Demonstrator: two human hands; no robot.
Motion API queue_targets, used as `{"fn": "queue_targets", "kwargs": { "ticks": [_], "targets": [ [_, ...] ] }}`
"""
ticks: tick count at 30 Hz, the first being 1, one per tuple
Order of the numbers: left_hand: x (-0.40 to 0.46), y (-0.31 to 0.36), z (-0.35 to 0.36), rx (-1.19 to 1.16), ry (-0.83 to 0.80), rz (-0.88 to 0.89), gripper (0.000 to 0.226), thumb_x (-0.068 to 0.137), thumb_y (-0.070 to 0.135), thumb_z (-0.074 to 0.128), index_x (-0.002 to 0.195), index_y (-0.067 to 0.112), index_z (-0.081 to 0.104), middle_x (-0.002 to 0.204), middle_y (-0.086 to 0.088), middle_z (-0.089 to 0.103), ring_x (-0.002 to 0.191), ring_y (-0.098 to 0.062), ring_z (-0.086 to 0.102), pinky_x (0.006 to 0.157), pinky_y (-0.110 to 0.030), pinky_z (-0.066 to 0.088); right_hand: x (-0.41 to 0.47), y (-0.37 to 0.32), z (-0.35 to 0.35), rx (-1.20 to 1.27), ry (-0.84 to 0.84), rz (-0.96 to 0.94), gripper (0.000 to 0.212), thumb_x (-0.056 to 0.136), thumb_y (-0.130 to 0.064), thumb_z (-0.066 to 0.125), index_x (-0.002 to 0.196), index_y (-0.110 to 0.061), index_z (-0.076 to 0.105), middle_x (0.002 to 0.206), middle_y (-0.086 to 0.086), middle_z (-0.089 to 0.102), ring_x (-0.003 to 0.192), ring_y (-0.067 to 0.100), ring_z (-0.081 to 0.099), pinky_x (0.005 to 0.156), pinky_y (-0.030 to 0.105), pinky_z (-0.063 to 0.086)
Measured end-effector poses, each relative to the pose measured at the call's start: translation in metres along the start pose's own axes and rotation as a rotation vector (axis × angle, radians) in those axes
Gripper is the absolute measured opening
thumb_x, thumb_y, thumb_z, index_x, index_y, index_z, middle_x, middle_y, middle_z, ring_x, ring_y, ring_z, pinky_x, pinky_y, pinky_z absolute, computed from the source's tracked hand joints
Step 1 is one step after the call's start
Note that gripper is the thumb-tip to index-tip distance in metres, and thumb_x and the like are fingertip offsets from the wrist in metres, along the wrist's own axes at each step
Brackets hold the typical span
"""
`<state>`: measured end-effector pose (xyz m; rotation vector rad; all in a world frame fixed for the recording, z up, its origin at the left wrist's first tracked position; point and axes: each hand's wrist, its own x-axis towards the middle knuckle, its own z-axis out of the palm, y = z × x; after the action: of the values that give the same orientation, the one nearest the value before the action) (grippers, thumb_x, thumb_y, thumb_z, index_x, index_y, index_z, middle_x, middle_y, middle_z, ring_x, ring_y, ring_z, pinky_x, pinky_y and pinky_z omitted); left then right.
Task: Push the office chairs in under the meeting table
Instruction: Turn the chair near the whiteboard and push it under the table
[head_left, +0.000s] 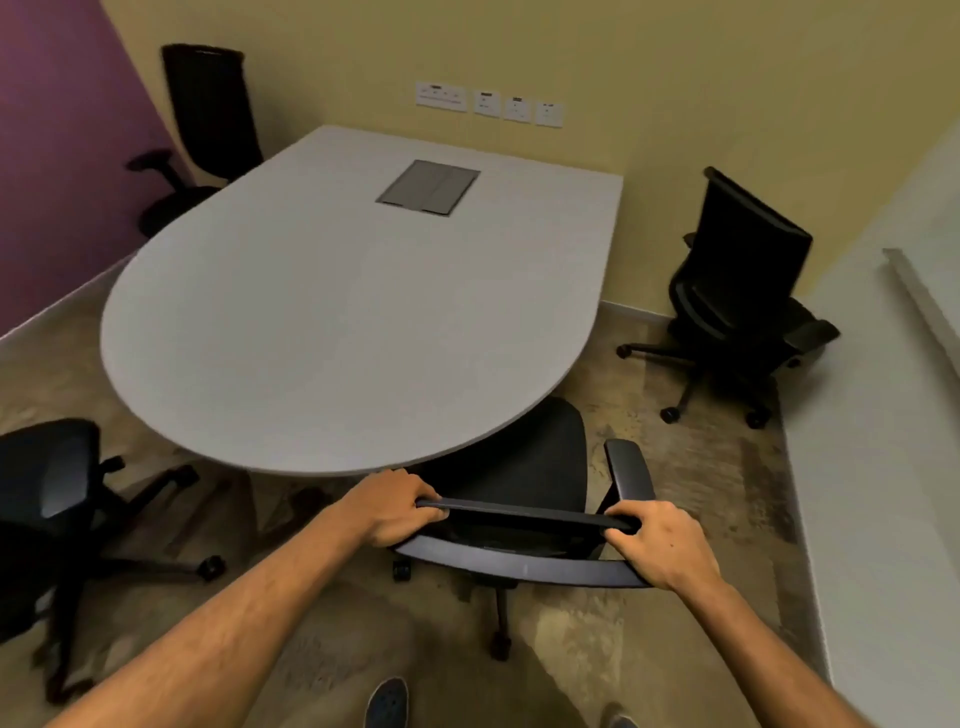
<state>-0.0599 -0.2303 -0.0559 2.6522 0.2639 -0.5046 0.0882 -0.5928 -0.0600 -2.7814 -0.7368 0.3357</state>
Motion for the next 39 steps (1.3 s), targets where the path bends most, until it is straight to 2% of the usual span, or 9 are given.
{"fn": "queue_targets", "kwargs": {
  "ticks": [2,6,8,11,14,19,24,30,39],
  "targets": [
    [-0.006,0.026,0.013,-0.021,0.042,-0.074,0.05,0.086,0.068,0.046,0.121,0.041,0.068,0.11,0.016,0.071,0.081,0.0,0.055,0.078,-0.026,0.042,0.011,0.026,-0.005,0.001,0.003,-0.055,0.032,0.073,-0.06,0.046,0.093,-0.051,0.069,0.083,-0.02,0.07,0.082,0.01,0.064,0.06,0.029,0.042],
    [-0.02,0.071,0.042,-0.026,0.122,-0.203,0.053,0.085,0.069,0.045,0.124,0.042,0.067,0.114,0.013,0.072,0.096,-0.012,0.065,0.078,-0.028,0.045,0.026,0.058,-0.019,-0.027,0.039,-0.165,0.028,0.075,-0.06,0.051,0.092,-0.048,0.07,0.081,-0.016,0.072,0.083,0.014,0.067,0.061,0.03,0.045],
    [-0.024,0.097,0.051,-0.032,0.138,-0.254,0.051,0.087,0.069,0.045,0.125,0.042,0.067,0.115,0.012,0.072,0.099,-0.014,0.065,0.079,-0.03,0.047,0.03,0.073,-0.03,-0.044,0.005,-0.202,0.033,0.076,-0.06,0.049,0.093,-0.044,0.072,0.08,-0.012,0.072,0.086,0.015,0.067,0.077,0.035,0.049],
    [-0.028,0.121,0.067,-0.038,0.164,-0.305,0.053,0.087,0.071,0.042,0.125,0.043,0.066,0.117,0.012,0.072,0.101,-0.015,0.065,0.076,-0.03,0.045,0.036,0.09,-0.038,-0.113,0.031,-0.144,0.036,0.075,-0.064,0.049,0.091,-0.041,0.071,0.08,-0.01,0.068,0.097,0.014,0.062,0.106,0.056,0.028],
    [-0.029,0.138,0.081,-0.066,0.19,-0.361,0.058,0.084,0.074,0.039,0.125,0.043,0.066,0.121,0.011,0.07,0.104,-0.017,0.065,0.08,-0.032,0.048,0.042,0.107,-0.038,-0.112,0.059,-0.071,0.047,0.067,-0.073,0.049,0.089,-0.036,0.07,0.087,-0.006,0.065,0.106,0.019,0.055,0.1,0.059,0.03],
    [-0.028,0.168,0.084,-0.073,0.18,-0.412,0.052,0.091,0.068,0.04,0.128,0.043,0.064,0.128,0.008,0.068,0.11,-0.02,0.064,0.089,-0.037,0.05,0.055,0.123,-0.051,0.008,-0.044,-0.061,0.058,0.065,-0.078,0.053,0.095,-0.031,0.072,0.101,0.002,0.059,0.095,0.024,0.06,0.083,0.04,0.052],
    [-0.019,0.188,0.089,-0.09,0.194,-0.468,0.045,0.094,0.064,0.04,0.127,0.044,0.065,0.116,0.005,0.072,0.099,-0.021,0.066,0.074,-0.033,0.045,0.079,0.137,-0.06,0.028,0.004,-0.145,0.058,0.06,-0.084,0.052,0.075,-0.03,0.066,0.087,-0.004,0.054,0.079,0.019,0.059,0.072,0.037,0.054],
    [0.003,0.184,0.07,-0.08,0.219,-0.538,0.043,0.097,0.062,0.038,0.128,0.046,0.064,0.12,0.005,0.071,0.105,-0.022,0.065,0.085,-0.038,0.05,0.128,0.129,-0.061,0.079,0.043,-0.212,0.056,0.056,-0.089,0.055,0.068,-0.035,0.061,0.079,-0.007,0.051,0.067,0.018,0.057,0.064,0.034,0.053],
    [0.049,0.162,0.042,-0.075,0.224,-0.562,0.04,0.1,0.055,0.04,0.121,0.038,0.069,0.097,-0.003,0.072,0.092,-0.027,0.064,0.075,-0.039,0.048,0.189,0.121,-0.064,0.13,0.094,-0.278,0.061,0.058,-0.092,0.054,0.059,-0.031,0.055,0.07,-0.012,0.048,0.058,0.01,0.051,0.056,0.033,0.05]
  ]
}}
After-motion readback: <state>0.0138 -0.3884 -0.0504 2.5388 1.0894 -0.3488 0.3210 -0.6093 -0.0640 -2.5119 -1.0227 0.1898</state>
